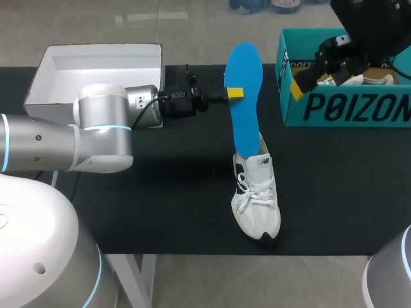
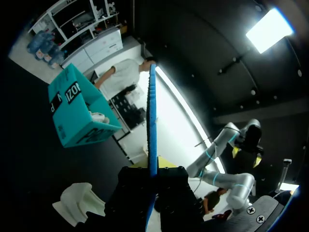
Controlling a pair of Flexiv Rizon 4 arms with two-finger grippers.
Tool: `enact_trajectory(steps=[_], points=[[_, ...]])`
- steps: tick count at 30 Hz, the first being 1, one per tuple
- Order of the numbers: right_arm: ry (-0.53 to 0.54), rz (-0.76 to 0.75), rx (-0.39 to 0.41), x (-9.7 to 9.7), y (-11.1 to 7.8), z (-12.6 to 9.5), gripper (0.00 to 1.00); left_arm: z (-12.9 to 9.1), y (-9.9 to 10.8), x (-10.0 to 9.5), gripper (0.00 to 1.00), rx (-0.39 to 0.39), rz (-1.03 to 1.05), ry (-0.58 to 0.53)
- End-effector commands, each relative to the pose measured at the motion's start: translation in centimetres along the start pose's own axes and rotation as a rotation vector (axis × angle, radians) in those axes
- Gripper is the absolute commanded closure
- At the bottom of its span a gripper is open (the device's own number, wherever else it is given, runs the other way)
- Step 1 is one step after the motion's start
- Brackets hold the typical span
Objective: Take the shoe out of the shoebox, open the shoe tongue, remove and reinsert the insole, then place the shoe into the shoebox
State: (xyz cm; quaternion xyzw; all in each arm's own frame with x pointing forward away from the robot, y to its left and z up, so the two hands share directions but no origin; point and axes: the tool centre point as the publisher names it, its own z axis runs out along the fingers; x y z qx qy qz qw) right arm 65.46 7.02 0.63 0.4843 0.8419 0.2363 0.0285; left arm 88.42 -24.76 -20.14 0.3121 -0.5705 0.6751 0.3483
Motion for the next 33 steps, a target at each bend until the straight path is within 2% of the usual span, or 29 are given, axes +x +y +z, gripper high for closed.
enact_trajectory(steps=[1, 26, 29, 30, 32, 33], points=[[0.009, 0.007, 0.013, -0.7, 0.4, -0.4, 0.0, 0.0, 0.0, 0.0, 1.0, 0.0, -0.001, -0.003], [0.009, 0.007, 0.013, -0.7, 0.4, -0.4, 0.0, 0.0, 0.0, 0.0, 1.0, 0.0, -0.001, -0.003], [0.009, 0.007, 0.013, -0.7, 0.4, -0.4, 0.0, 0.5, 0.6, 1.8, 1.0, -0.114, 0.283, 0.034], [0.009, 0.007, 0.013, -0.7, 0.4, -0.4, 0.0, 0.2, 1.0, 2.1, 1.0, -0.114, 0.353, 0.068], [0.009, 0.007, 0.013, -0.7, 0.4, -0.4, 0.0, -0.5, 2.0, 2.3, 1.0, -0.135, 0.495, 0.043], [0.009, 0.007, 0.013, -0.7, 0.4, -0.4, 0.0, -0.8, 2.6, 2.5, 1.0, -0.128, 0.523, 0.092]])
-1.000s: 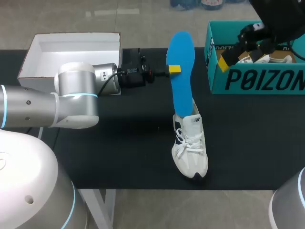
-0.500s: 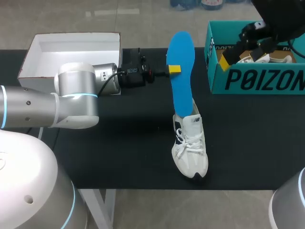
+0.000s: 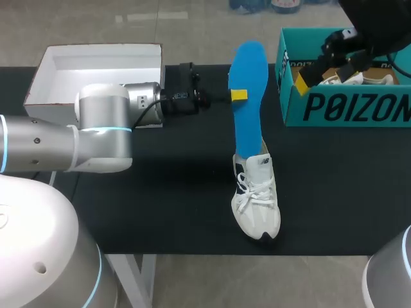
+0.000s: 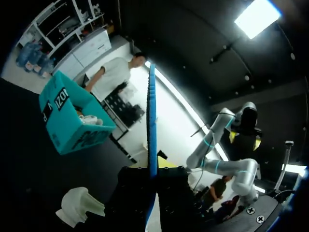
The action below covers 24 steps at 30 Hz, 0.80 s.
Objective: Take the shoe out of the shoebox, open the shoe tongue, remove and reinsert the insole, then place the shoe into the shoebox
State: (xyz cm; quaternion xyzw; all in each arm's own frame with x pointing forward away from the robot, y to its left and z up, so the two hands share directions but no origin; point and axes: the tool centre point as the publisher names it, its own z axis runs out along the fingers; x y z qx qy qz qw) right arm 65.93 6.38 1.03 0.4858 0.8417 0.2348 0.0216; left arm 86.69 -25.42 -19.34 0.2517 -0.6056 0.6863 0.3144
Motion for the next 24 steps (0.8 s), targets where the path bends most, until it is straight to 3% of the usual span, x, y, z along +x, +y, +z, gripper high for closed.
enact_trajectory(steps=[1, 6, 9, 24], points=[[0.0, 0.001, 0.004, 0.0, 0.2, 0.0, 0.0, -1.7, 2.0, 1.4, 1.0, -0.064, 0.416, 0.072], [0.0, 0.001, 0.004, 0.0, 0.2, 0.0, 0.0, -2.5, 4.1, 2.1, 1.0, -0.014, 0.54, 0.09], [0.0, 0.001, 0.004, 0.0, 0.2, 0.0, 0.0, -2.5, 4.9, 2.4, 1.0, -0.036, 0.585, 0.09], [0.0, 0.001, 0.004, 0.0, 0.2, 0.0, 0.0, -2.5, 4.9, 3.1, 1.0, -0.017, 0.632, 0.049]])
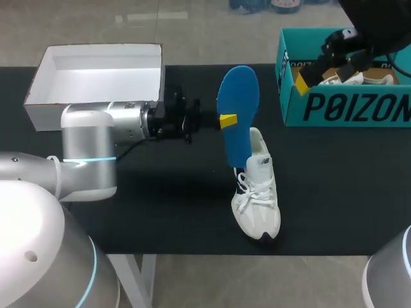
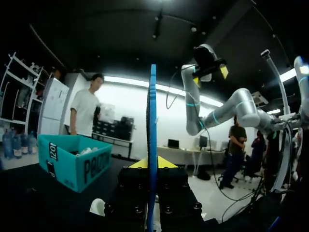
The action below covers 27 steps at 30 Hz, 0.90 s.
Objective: Take the shoe out of the shoebox, open the shoe tongue, remove and reinsert the insole, then place the shoe into the shoebox
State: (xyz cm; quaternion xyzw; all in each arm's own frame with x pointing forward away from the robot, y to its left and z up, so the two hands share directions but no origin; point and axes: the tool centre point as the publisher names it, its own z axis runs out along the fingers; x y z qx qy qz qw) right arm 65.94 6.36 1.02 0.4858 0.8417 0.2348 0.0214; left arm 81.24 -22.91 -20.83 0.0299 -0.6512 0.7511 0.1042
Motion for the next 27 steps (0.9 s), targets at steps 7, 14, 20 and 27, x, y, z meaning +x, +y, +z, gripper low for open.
enact_trajectory(steps=[7, 14, 20, 27], points=[[0.0, 0.001, 0.004, 0.0, 0.2, 0.0, 0.0, 0.1, 0.0, 0.2, 1.0, -0.001, 0.0, -0.005], [0.0, 0.001, 0.004, 0.0, 0.2, 0.0, 0.0, 0.1, 0.0, 0.2, 1.0, -0.001, 0.0, -0.005], [0.0, 0.001, 0.004, 0.0, 0.2, 0.0, 0.0, 0.4, -0.7, 1.0, 1.0, 0.036, 0.252, -0.002], [0.0, 0.001, 0.004, 0.0, 0.2, 0.0, 0.0, 0.1, -2.5, 2.3, 1.0, 0.057, 0.507, 0.006]])
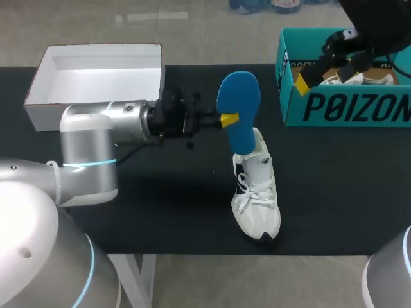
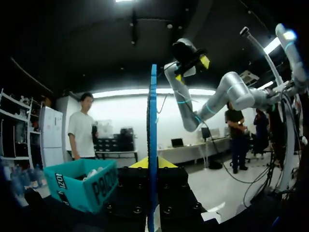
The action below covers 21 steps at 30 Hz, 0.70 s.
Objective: Take the shoe out of the shoebox, open the shoe tongue, remove and reinsert the insole, then place the shoe into the shoebox
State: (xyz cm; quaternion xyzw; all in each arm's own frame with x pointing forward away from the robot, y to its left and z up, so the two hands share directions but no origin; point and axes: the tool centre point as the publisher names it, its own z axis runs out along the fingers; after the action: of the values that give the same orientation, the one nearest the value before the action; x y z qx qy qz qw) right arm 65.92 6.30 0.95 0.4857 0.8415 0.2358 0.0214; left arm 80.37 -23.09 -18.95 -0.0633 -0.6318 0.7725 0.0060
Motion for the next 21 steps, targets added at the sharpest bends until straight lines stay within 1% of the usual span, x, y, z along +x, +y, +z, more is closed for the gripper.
enact_trajectory(steps=[1, 2, 7, 10, 11, 14, 15, 21], points=[[-0.001, 0.001, 0.006, 0.1, 0.2, 0.0, 0.0, -0.3, -1.6, 1.0, 1.0, 0.002, 0.272, -0.003], [-0.001, 0.001, 0.006, 0.1, 0.2, 0.0, 0.0, -0.2, -1.9, 1.0, 1.0, -0.028, 0.295, 0.003], [-0.001, 0.001, 0.006, 0.1, 0.2, 0.0, 0.0, 0.7, -3.8, 1.3, 1.0, -0.08, 0.426, 0.058], [-0.001, 0.001, 0.006, 0.1, 0.2, 0.0, 0.0, 1.2, -4.5, 1.5, 1.0, -0.138, 0.496, 0.092], [-0.001, 0.001, 0.006, 0.1, 0.2, 0.0, 0.0, 1.3, -4.5, 1.5, 1.0, -0.159, 0.513, 0.098], [-0.001, 0.001, 0.006, 0.1, 0.2, 0.0, 0.0, 1.4, -4.0, 1.2, 1.0, -0.162, 0.546, 0.118], [-0.001, 0.001, 0.006, 0.1, 0.2, 0.0, 0.0, 1.3, -3.7, 1.0, 1.0, -0.175, 0.53, 0.114], [-0.001, 0.001, 0.006, 0.1, 0.2, 0.0, 0.0, 1.3, -3.7, 1.0, 1.0, -0.175, 0.53, 0.114]])
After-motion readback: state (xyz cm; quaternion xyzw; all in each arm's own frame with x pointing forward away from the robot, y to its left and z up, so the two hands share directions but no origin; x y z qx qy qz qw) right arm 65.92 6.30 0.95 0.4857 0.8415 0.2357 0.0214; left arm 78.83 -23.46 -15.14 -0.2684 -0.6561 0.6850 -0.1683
